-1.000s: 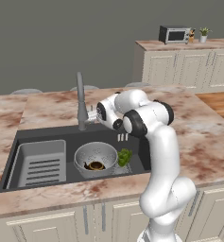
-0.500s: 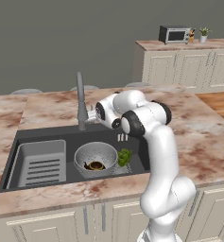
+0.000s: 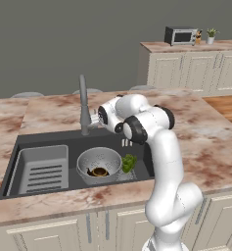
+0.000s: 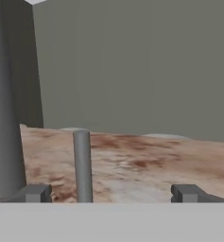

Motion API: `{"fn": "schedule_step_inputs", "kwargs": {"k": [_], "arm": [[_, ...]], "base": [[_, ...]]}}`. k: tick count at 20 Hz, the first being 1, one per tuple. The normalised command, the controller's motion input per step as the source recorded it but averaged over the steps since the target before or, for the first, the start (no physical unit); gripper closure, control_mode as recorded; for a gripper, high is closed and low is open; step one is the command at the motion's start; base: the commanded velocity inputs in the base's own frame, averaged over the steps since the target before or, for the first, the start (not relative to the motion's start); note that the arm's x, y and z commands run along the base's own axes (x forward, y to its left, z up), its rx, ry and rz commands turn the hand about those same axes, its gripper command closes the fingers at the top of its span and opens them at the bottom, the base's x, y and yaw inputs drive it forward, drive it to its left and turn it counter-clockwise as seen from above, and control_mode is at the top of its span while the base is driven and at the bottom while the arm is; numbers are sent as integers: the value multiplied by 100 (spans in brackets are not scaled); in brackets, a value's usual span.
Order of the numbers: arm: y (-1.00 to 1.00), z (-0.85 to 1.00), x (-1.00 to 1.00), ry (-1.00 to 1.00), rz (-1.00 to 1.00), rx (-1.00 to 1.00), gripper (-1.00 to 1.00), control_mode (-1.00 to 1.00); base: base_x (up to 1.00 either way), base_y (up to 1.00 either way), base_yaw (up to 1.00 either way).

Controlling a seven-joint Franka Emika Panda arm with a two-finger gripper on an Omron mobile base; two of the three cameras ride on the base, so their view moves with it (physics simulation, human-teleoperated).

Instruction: Pick the colander and teapot and place them in the sink. Then turn on the water.

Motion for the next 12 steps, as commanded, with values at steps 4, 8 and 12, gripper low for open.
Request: {"fn": "schedule_step_inputs", "kwargs": {"k": [4,8,12], "arm": [[21,-6,7,0,-4,0,-100,-100],[24,-6,3,0,-4,-1,-100,-100],[27,-6,2,0,-4,-1,-100,-100]], "base": [[0,0,0],[0,0,0],[0,0,0]]}}
